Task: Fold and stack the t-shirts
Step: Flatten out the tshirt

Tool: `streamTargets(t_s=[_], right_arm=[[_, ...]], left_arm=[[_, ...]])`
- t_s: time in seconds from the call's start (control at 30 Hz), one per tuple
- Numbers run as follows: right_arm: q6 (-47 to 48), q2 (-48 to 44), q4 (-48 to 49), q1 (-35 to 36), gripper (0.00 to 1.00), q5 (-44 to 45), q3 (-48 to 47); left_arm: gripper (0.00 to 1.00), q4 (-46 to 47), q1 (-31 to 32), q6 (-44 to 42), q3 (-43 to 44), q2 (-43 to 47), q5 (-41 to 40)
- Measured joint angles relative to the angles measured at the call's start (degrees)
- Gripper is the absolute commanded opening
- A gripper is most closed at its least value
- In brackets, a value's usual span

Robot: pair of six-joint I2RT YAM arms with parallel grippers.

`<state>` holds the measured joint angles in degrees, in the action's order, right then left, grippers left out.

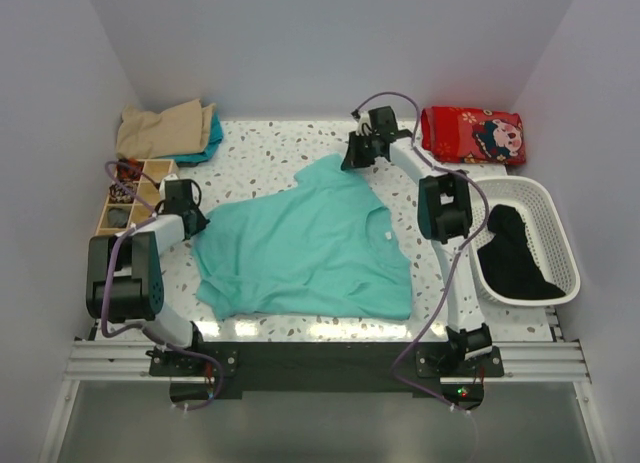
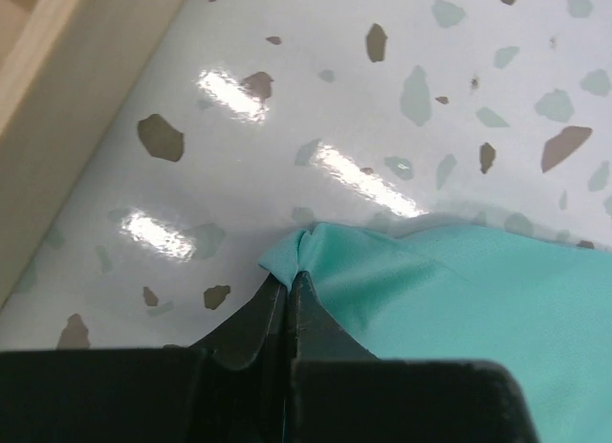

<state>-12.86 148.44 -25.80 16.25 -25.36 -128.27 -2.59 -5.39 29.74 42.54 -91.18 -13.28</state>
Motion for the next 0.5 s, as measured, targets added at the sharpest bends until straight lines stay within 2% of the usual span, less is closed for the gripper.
streamTargets(t_s=[0.2,0.5], right_arm=[[0.9,-11.8,-2.2,-1.4,0.00,4.3,11.3],[3.5,-47.3,-2.1,-2.4,0.00,11.0,23.4]], left_arm=[[0.00,-3.0,0.0,-0.7,0.9,3.4,6.5],[0.01,-6.1,0.2,-2.6,10.5,26.9,17.4]])
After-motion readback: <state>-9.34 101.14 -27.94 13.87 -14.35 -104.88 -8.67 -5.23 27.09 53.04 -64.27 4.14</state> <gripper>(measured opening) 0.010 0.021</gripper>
